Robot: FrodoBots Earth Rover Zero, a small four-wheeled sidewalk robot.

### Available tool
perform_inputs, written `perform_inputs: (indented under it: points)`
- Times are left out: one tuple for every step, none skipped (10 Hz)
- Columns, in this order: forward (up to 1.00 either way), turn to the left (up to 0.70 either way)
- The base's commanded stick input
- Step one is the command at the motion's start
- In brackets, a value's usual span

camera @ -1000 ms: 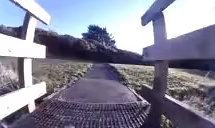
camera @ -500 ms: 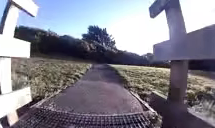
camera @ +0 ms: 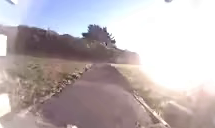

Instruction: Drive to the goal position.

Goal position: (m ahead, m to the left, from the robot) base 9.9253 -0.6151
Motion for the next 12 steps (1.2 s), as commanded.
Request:
perform_inputs:
  points:
    - [0.7, 0.0]
    - [0.7, 0.0]
    - [0.7, 0.0]
    - [0.7, 0.0]
    - [0.7, 0.0]
    - [0.7, 0.0]
    - [0.7, 0.0]
    - [0.7, 0.0]
    - [0.7, 0.0]
    - [0.7, 0.0]
    - [0.7, 0.0]
    - [0.7, 0.0]
